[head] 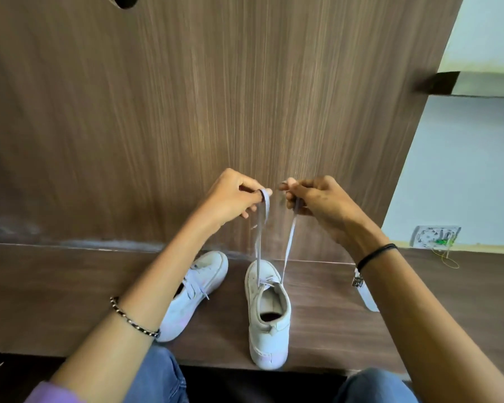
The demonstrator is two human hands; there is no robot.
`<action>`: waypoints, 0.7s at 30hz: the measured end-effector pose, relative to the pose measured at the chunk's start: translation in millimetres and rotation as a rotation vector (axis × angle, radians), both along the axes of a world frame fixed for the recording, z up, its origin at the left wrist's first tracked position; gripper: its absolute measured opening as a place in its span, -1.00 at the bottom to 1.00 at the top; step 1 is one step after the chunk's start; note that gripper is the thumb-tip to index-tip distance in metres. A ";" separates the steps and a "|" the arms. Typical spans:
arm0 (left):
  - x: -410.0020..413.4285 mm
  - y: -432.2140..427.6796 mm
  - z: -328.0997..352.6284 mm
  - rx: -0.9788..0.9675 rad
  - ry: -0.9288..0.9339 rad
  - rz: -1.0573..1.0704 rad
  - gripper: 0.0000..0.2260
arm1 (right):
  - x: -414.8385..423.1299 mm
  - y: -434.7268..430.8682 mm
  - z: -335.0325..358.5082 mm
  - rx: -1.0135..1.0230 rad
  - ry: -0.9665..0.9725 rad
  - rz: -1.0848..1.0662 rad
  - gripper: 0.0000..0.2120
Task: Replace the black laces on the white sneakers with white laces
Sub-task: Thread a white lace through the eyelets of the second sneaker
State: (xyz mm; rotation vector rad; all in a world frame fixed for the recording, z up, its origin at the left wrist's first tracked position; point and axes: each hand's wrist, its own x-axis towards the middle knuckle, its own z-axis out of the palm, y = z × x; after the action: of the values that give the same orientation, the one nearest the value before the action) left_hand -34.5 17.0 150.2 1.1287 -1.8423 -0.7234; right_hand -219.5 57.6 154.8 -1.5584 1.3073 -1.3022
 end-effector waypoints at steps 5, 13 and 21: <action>-7.1 0.7 46.3 0.029 0.055 -0.024 -0.82 | 3.0 -6.9 36.1 -0.098 0.036 -0.029 -0.69; -8.3 -2.2 98.8 0.009 0.138 0.036 -0.79 | 7.4 -9.9 78.1 -0.171 -0.126 0.088 -0.84; -13.8 7.9 125.6 0.105 0.331 -0.058 -0.88 | 13.2 -15.3 102.2 -0.259 -0.157 0.072 -0.86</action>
State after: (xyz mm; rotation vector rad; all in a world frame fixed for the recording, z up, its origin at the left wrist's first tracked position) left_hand -48.3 24.9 275.8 0.9574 -1.5765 -0.9871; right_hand -206.3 42.3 257.0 -1.6222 1.0079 -1.5629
